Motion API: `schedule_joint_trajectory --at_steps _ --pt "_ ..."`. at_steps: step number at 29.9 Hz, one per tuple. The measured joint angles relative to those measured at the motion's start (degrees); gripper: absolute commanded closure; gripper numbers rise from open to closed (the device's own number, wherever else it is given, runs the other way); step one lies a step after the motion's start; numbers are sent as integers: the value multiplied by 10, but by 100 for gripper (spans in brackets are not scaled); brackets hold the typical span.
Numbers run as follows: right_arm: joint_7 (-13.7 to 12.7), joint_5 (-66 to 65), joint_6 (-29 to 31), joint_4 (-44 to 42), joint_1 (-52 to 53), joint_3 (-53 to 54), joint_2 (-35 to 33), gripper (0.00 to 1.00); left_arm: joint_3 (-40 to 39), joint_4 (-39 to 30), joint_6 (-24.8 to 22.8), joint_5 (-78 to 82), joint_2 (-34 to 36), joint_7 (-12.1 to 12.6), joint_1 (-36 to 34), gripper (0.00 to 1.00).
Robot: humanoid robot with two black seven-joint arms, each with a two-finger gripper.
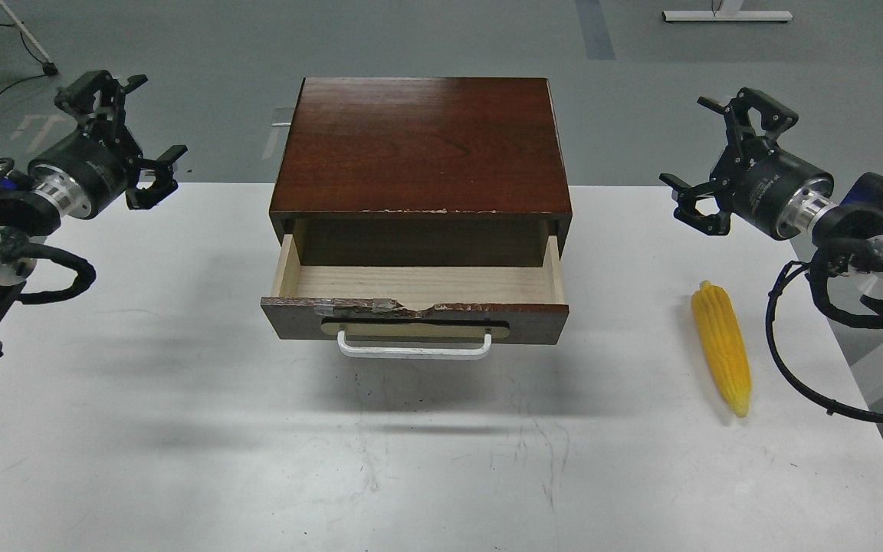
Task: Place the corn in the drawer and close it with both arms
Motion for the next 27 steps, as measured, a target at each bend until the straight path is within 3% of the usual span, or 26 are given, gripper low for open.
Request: schedule_joint_trajectory --at_steps 8,27 --pt "-1 -1 -5 -5 13 -11 -21 0 1 -56 3 0 7 5 6 2" --pt "-3 -1 0 -3 8 -16 -64 0 -2 -58 2 -9 14 5 9 2"
